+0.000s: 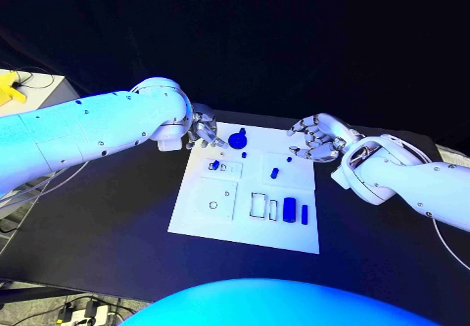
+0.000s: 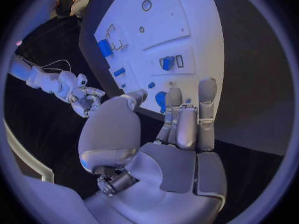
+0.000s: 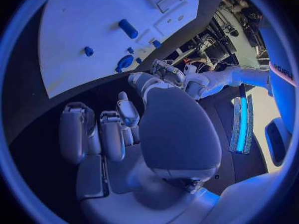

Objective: Assemble the parts on the task board

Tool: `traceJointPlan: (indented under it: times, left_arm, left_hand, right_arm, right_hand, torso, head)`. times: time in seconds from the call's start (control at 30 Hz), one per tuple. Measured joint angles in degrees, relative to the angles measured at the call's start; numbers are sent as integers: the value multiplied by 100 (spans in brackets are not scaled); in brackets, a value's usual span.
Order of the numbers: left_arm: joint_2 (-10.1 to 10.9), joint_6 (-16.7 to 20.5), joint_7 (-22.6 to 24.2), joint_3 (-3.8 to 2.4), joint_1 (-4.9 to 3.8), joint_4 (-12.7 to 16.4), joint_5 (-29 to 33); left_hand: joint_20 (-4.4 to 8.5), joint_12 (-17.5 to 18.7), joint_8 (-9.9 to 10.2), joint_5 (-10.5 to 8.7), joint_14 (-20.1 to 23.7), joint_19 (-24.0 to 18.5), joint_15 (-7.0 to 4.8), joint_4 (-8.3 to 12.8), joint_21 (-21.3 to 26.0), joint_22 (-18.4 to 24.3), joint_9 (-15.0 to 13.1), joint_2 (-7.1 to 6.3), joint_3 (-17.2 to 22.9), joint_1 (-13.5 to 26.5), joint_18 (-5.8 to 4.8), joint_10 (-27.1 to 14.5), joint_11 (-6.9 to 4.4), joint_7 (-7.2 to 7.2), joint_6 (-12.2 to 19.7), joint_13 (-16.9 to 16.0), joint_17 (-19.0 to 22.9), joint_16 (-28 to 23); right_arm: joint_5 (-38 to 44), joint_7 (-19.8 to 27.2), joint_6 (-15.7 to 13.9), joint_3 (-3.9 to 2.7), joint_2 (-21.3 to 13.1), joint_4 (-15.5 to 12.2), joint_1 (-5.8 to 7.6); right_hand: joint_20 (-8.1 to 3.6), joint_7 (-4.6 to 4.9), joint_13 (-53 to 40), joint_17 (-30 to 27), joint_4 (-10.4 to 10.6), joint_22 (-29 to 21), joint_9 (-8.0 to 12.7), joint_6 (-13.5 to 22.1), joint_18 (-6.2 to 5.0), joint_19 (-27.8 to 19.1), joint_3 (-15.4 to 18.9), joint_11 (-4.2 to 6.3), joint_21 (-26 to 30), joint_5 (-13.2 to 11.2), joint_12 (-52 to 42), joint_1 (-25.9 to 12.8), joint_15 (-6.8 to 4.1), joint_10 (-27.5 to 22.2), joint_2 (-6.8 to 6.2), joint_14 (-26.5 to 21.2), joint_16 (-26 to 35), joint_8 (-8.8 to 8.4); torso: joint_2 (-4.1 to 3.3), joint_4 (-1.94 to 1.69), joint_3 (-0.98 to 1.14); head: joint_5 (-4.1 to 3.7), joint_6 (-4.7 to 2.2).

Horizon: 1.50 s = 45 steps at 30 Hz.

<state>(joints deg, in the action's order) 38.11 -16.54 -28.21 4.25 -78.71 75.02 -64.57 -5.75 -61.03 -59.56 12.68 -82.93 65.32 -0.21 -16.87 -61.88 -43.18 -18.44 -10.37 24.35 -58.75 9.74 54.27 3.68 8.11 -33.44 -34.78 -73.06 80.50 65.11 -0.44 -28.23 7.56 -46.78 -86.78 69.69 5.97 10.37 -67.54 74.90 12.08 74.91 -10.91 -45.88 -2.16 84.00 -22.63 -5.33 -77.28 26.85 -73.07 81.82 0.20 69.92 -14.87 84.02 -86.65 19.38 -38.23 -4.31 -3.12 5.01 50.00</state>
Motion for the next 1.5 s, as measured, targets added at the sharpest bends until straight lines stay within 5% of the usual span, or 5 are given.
traceJointPlan:
  times: [0.2,0.5,0.87,1.37,1.5]
  left_arm:
    - [-251,-577,-43,3,-6,-283,-121]
    - [-386,-994,-84,67,-6,-418,-203]
    - [-252,-949,-86,129,6,-260,-203]
    - [-70,-862,-81,144,47,-18,-111]
    - [-11,-859,-80,146,58,31,-84]
  left_hand:
    - [0,-55,-107,47,0,0,0,14,0,-11,-116,215,47,3,0,-93,-30,-47,7,25,-19,38]
    - [-19,-178,-288,47,0,-64,0,10,-112,-93,-392,214,366,4,-1,-279,14,-11,210,31,-105,142]
    - [-60,-310,-499,19,46,-207,45,5,-158,-73,-748,-76,212,537,0,-441,71,47,551,99,-93,178]
    - [-248,-416,748,19,73,-308,321,6,-203,-123,-170,192,-460,188,-1,-621,343,49,1228,225,-170,311]
    - [-288,-439,850,19,52,-309,341,3,-241,-158,-43,192,-525,67,-1,-603,362,50,1158,243,-186,348]
  right_arm:
    - [-6,-1,1,0,8,-7,-1]
    - [-22,-1,-5,0,12,-20,-3]
    - [-72,3,-21,-1,4,-31,-3]
    - [-97,4,-35,-1,-1,-30,-7]
    - [-99,4,-37,-1,-5,-30,-8]
  right_hand:
    - [0,-3,0,0,0,0,10,35,0,0,0,0,0,25,0,-23,0,0,-23,0,0,-23]
    - [0,5,7,0,0,4,19,83,0,0,0,-12,-1,34,0,-53,42,-12,-53,0,0,-55]
    - [0,6,7,0,1,4,26,85,0,0,1,-21,-2,57,0,-78,42,-21,-28,0,0,-55]
    - [0,13,7,0,1,3,28,92,0,0,1,-21,-2,79,0,-77,42,-20,-28,0,0,-55]
    - [-1,22,7,0,1,2,30,101,0,0,1,-21,-2,79,0,-77,42,-20,-28,0,0,-54]
  torso:
    - [-4,9,7]
    - [-4,4,7]
    - [10,-4,3]
    - [10,-1,2]
    - [9,-2,2]
  head:
    - [16,0]
    - [4,0]
    - [-5,0]
    - [-8,0]
    - [-8,0]
